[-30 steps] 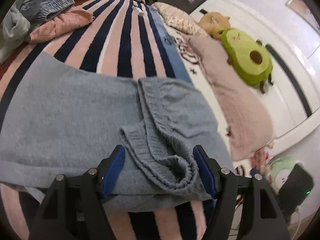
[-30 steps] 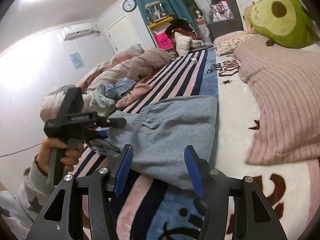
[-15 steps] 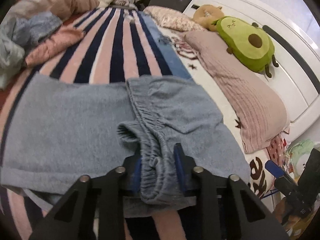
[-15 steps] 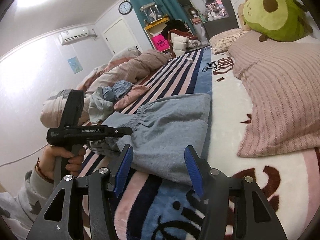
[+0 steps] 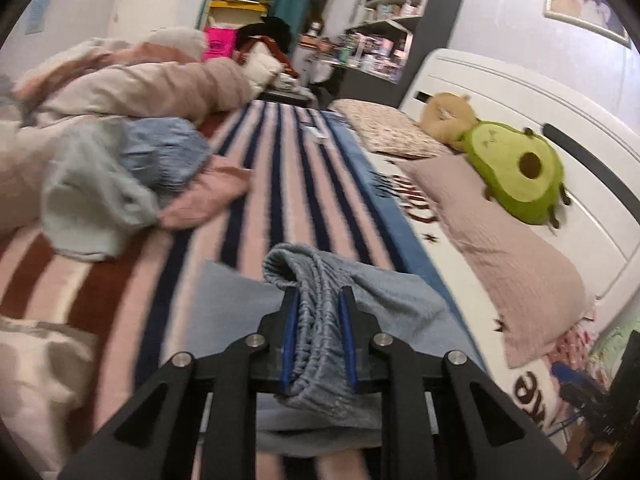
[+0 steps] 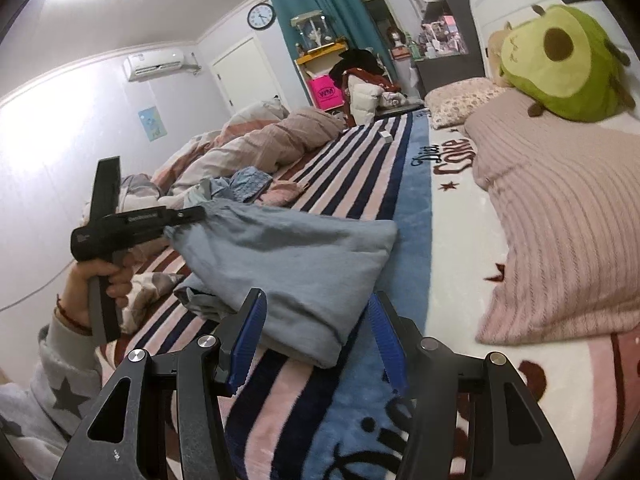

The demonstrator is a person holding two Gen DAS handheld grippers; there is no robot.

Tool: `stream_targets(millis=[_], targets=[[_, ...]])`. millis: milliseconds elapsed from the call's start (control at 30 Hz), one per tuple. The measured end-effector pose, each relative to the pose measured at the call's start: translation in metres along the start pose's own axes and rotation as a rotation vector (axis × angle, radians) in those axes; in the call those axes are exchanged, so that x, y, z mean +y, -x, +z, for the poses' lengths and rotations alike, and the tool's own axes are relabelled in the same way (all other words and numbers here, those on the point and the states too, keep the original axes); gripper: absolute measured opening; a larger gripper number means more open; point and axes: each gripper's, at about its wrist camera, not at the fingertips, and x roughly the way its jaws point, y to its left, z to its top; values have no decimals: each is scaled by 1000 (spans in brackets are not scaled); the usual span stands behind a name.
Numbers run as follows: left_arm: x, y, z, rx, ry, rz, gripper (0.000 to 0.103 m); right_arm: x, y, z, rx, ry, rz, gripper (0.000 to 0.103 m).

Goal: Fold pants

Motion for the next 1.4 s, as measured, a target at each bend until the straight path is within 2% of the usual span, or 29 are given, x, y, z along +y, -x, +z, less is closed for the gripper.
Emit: stream_targets(millis=[267, 333, 400, 433, 500, 567, 600, 633, 667, 700, 733, 800, 967, 1033, 1067, 1200, 1333, 1367, 1400], targets=[[63, -13, -41, 75, 29, 82, 15, 20, -41, 2, 71, 8, 5, 49], [68, -15, -45, 70, 30, 94, 6, 23, -48, 2, 85, 9, 1, 49], [77, -10, -42, 37, 17, 173, 3, 25, -53, 1, 96, 14, -7, 49], [83, -8, -39, 30, 29, 165, 3, 26, -55, 1, 100, 16, -11, 49], [97, -6, -36, 46, 91, 96, 3, 27, -59, 2, 104, 22, -23, 49], [101, -8, -34, 77, 81, 70, 7, 27, -67, 2, 112, 21, -35, 49], [100, -9, -34, 84, 62, 71, 19, 27, -70, 3, 115, 19, -39, 49], [99, -10, -35, 86, 56, 60, 45, 27, -73, 3, 118, 16, -45, 49], [98, -8, -35, 80, 62, 37, 55, 26, -77, 5, 119, 13, -51, 49], [98, -8, -36, 73, 75, 7, 60, 26, -80, 6, 121, 10, -53, 49], [97, -9, -36, 77, 91, -27, 60, 26, -83, 7, 123, 7, -53, 50], [96, -12, -35, 84, 105, -48, 61, 26, -90, 10, 131, 7, -56, 50], [91, -38, -35, 132, 98, -96, 67, 30, -110, 19, 171, 53, -69, 63], [91, -51, -41, 166, 98, -92, 67, 28, -122, 22, 201, 52, -81, 76], [93, -55, -43, 173, 107, -85, 67, 25, -129, 22, 221, 36, -90, 78], [105, -69, -56, 201, 163, -113, 67, 13, -149, 15, 280, -33, -71, 84], [106, -74, -63, 212, 178, -136, 67, -4, -164, 6, 331, -115, -49, 85], [106, -76, -63, 215, 182, -143, 67, -9, -167, 3, 341, -147, -26, 85], [104, -78, -63, 222, 186, -159, 62, -12, -168, 1, 344, -166, -12, 85]])
